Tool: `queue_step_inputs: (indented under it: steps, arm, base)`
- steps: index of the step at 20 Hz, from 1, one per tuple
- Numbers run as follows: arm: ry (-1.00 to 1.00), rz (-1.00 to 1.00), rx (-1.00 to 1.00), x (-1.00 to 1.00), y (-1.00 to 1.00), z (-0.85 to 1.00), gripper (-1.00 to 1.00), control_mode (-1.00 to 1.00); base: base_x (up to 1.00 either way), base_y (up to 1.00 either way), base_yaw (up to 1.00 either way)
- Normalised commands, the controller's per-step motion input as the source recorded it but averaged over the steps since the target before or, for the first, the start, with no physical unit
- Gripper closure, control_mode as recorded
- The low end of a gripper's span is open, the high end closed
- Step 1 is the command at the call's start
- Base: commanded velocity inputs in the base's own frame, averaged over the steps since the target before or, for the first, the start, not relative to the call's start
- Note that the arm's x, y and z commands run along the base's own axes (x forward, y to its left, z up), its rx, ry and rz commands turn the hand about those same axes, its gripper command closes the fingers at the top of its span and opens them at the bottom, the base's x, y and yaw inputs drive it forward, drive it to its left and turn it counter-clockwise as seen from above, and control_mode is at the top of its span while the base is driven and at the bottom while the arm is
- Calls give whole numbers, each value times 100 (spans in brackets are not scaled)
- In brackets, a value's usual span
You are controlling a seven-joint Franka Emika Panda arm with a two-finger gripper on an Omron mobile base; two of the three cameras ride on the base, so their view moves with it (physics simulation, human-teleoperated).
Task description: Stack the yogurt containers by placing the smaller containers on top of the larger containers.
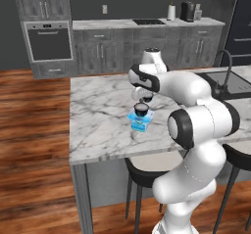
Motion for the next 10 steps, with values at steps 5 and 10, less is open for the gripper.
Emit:
queue_step_inputs:
  steps: [5, 10]
  arm:
    - [5, 0, 0, 15, 0, -10, 100, -100]
    - [4, 0, 0, 18, 0, -11, 100, -100]
  base:
    - [0, 0, 0]
    - [0, 0, 0]
